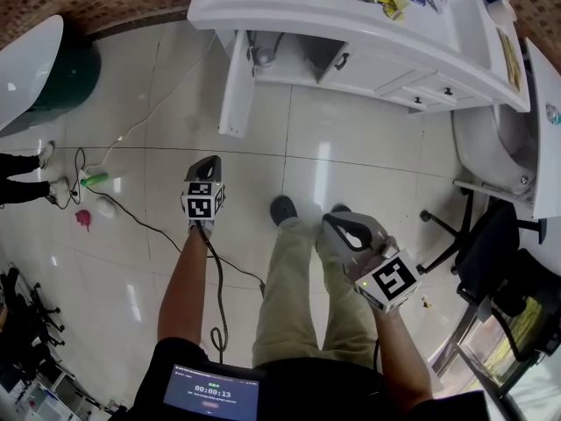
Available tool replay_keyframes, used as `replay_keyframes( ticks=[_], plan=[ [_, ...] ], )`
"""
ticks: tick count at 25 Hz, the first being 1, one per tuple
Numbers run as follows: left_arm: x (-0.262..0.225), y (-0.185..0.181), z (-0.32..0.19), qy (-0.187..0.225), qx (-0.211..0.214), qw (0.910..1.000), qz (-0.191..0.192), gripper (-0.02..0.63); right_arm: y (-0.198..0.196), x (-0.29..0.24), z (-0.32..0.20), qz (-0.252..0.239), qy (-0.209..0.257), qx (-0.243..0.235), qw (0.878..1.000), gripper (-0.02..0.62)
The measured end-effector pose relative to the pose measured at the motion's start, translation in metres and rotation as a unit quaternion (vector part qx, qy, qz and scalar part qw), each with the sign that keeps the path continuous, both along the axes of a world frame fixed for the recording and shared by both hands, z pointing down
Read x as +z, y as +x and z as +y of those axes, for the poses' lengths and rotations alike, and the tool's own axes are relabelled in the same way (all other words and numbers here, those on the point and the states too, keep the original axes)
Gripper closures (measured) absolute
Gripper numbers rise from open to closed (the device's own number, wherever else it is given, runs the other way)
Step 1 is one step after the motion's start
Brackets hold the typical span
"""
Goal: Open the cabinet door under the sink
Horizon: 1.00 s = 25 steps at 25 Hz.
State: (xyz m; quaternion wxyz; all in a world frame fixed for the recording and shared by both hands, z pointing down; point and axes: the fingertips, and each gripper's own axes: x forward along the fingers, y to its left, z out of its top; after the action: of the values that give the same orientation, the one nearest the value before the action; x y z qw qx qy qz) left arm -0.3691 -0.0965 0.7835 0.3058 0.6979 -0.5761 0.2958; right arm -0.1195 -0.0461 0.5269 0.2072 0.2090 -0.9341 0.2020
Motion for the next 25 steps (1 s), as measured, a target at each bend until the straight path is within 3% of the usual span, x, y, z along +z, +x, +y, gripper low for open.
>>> replay_keyframes(
  ticks=[7,14,19,25],
  plan=[
    [-0.052,0.05,0.059,0.049,-0.016,0.9983,0.029,0.592,0.016,-0.012,0.053,-0.021,0.012,-0.014,1.0,0.603],
    [-0.098,0.121,0.16,0.092,-0.006,0.9946,0.048,0.592,0.04,-0.016,0.147,-0.06,0.034,-0.042,0.997,0.603],
    [-0.135,0.178,0.261,0.109,0.017,0.9922,0.058,0.592,0.113,0.002,0.247,-0.041,0.036,-0.033,0.998,0.603],
    [-0.218,0.249,0.364,0.143,0.036,0.9856,0.082,0.592,0.202,-0.011,0.348,0.001,0.025,-0.021,0.999,0.603]
  ],
)
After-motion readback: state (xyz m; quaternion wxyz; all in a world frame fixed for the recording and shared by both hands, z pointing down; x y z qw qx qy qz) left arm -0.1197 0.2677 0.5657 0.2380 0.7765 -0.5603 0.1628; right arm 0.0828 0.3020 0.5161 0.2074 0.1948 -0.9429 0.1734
